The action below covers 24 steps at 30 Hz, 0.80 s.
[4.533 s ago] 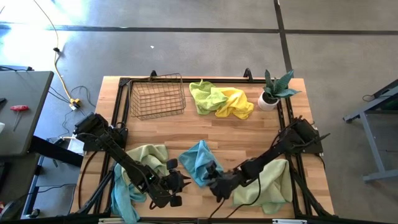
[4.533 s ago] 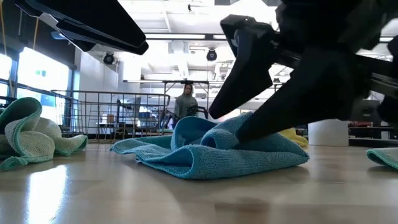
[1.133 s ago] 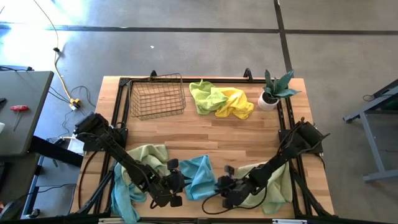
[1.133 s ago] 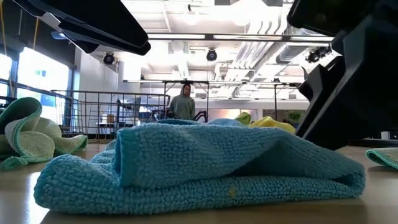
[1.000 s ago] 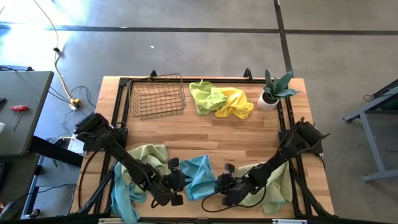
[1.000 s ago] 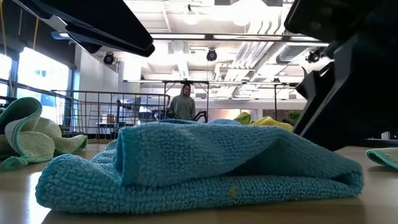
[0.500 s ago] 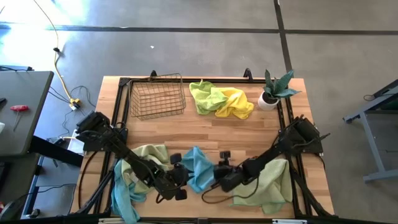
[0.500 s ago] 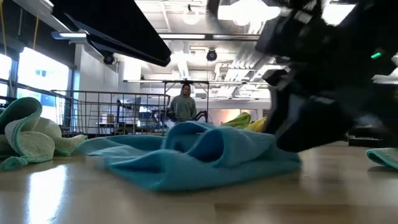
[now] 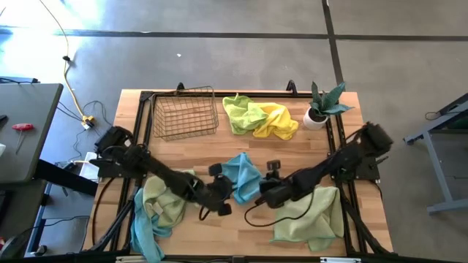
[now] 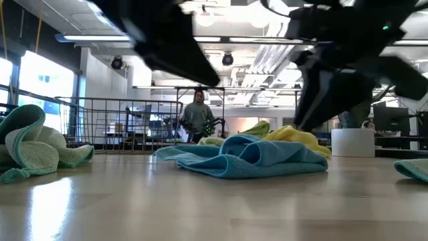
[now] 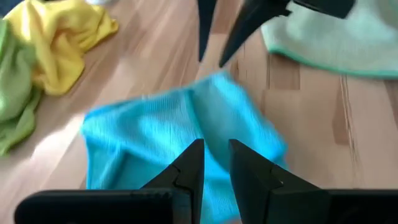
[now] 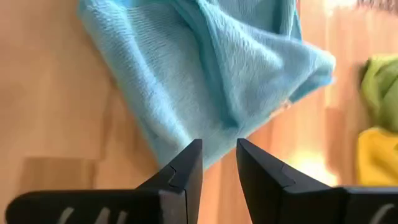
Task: Fold microfiber towels
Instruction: Fold the right blue towel
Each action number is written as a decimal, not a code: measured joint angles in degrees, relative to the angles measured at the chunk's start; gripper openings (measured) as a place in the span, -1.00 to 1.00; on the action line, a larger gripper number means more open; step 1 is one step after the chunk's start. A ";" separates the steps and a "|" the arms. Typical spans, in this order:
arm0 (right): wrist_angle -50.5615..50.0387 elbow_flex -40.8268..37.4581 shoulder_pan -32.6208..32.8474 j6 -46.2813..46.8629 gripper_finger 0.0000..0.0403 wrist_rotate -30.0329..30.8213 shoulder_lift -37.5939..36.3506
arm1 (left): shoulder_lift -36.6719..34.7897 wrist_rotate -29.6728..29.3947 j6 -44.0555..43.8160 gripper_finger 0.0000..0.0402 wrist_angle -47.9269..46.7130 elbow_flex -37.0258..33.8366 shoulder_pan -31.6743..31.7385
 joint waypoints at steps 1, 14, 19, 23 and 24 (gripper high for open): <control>1.70 -2.02 0.29 1.95 -0.54 -0.22 -1.60 | 0.00 1.53 1.78 -0.69 1.96 0.00 1.25; 57.60 -30.00 2.96 20.94 -0.59 10.21 -3.29 | 3.55 17.64 14.45 -0.69 17.35 -0.02 13.57; 57.75 -27.11 2.94 18.42 -0.63 8.51 1.03 | 7.82 20.57 14.46 -0.69 23.59 0.01 15.74; 57.77 -25.22 2.72 18.48 -0.64 7.24 5.22 | 9.74 20.73 14.54 -0.69 25.92 0.39 17.25; 57.77 -24.88 2.68 18.46 -0.64 6.96 6.35 | 10.19 21.08 14.34 -0.69 25.71 0.34 17.52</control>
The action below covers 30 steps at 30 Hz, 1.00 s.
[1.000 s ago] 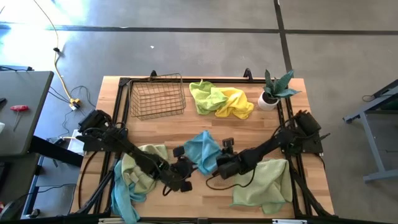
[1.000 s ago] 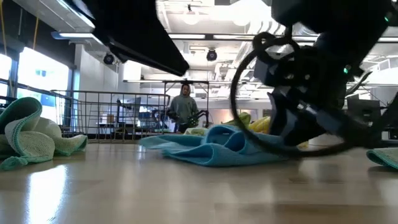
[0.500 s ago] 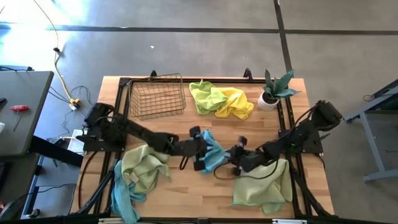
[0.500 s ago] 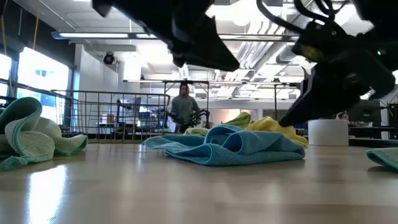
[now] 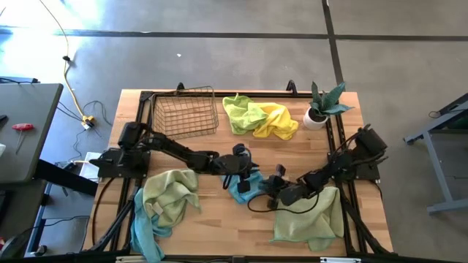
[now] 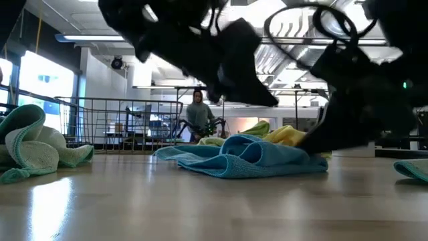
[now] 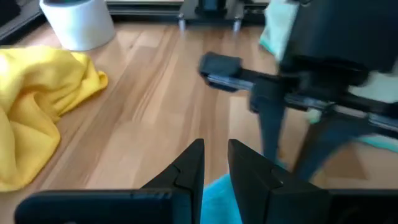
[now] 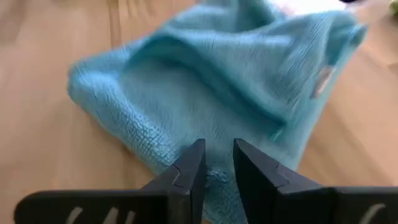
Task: Fold microfiber towels
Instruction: Fold the right blue towel
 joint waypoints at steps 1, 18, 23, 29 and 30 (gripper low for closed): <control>-0.02 0.18 0.00 0.09 -0.64 -0.11 0.92 | 0.41 0.35 -0.25 -0.69 -0.61 -0.20 0.27; 1.81 0.37 -0.26 1.24 -0.64 -0.09 3.16 | 4.92 4.23 -2.90 -0.69 -12.58 1.86 0.85; 1.73 0.37 -0.26 1.27 -0.64 -0.12 3.16 | 2.75 4.06 -3.62 -0.69 -19.52 1.91 -0.40; 1.44 0.33 -0.26 1.29 -0.64 -0.18 3.16 | -0.24 4.02 -4.79 -0.69 -28.59 1.91 -2.06; 1.42 0.31 -0.26 1.29 -0.64 -0.18 3.16 | -0.75 4.00 -5.27 -0.69 -30.56 1.91 -2.35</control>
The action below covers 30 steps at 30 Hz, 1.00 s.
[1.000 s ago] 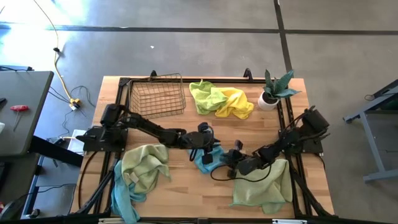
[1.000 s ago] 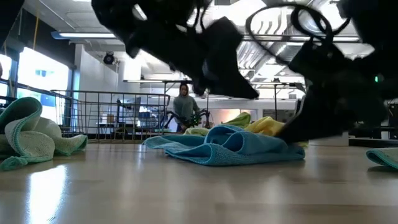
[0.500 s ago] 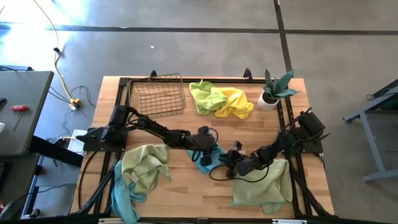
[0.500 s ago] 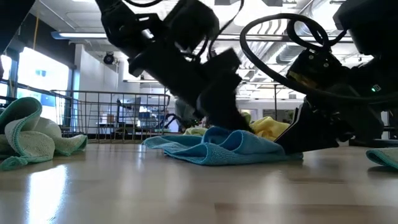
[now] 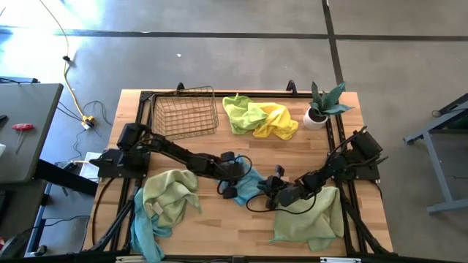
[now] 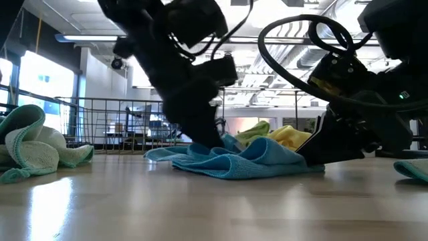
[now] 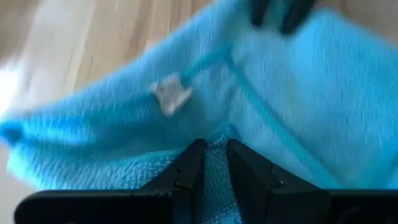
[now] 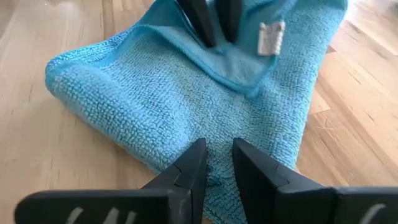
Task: Fold microfiber towels
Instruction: Fold the right blue towel
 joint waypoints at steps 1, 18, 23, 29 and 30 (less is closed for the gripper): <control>-0.03 0.00 0.00 0.00 -0.64 -0.02 0.00 | -0.49 0.00 -0.64 -0.69 -1.64 0.00 -0.30; 0.71 -0.09 0.00 0.02 -0.64 -0.14 0.04 | -12.31 -4.00 -6.76 -0.69 -14.61 -0.07 -4.57; 1.16 -0.13 -0.02 0.00 -0.64 -0.18 0.07 | -12.18 -9.40 -1.51 -0.69 -1.05 0.01 -4.42; 1.73 -0.13 -0.02 0.00 -0.64 -0.46 0.11 | -4.33 -6.68 3.55 -0.69 13.30 -0.02 -2.35; 1.73 -0.13 -0.02 0.00 -0.64 -0.44 0.11 | -2.99 -6.55 3.78 -0.69 15.05 -0.07 -1.88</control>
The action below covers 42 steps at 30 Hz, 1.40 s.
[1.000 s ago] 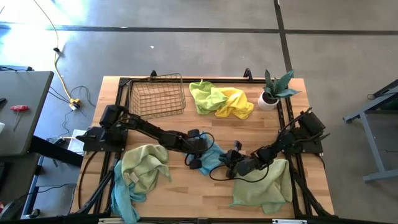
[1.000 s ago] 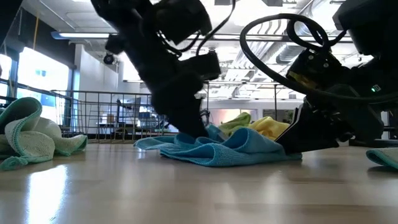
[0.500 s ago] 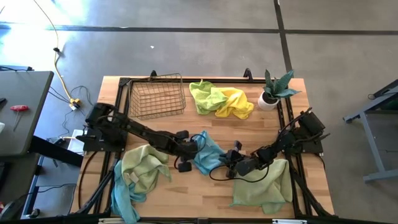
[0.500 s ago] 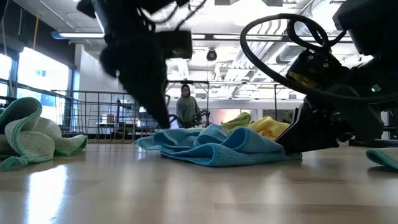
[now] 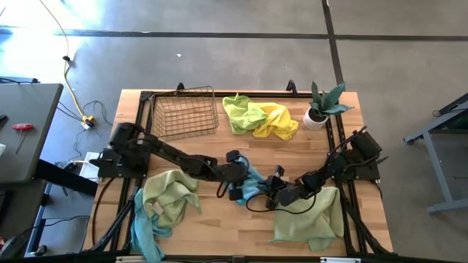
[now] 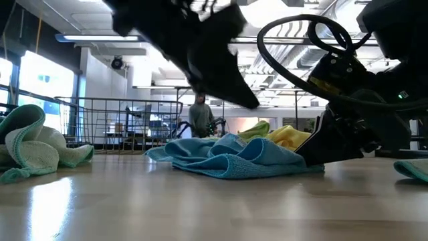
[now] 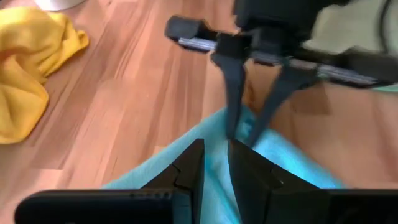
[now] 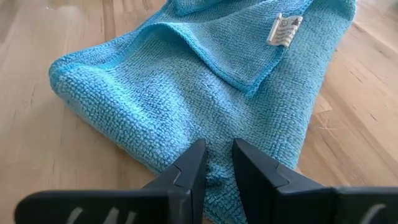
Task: Fold microfiber towels
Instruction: Fold the right blue towel
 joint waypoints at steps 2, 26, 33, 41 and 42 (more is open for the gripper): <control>0.22 0.00 0.00 -0.02 -0.64 -0.02 0.00 | 2.70 0.36 -0.11 -0.69 3.11 0.10 1.06; -0.58 0.07 0.00 0.25 -0.64 0.31 -0.04 | 1.61 8.56 -3.03 -0.69 -16.66 0.05 2.88; -0.72 0.07 0.00 1.31 -0.64 -0.02 -0.07 | -2.41 7.86 -5.43 -0.69 -30.15 0.01 1.55; -0.93 0.07 0.00 1.31 -0.64 -0.17 -0.09 | -3.50 4.51 -9.87 -0.69 -43.17 0.11 -0.34; -0.93 0.07 0.00 1.31 -0.64 -0.17 -0.09 | -3.51 4.31 -10.55 -0.69 -44.08 0.09 -0.58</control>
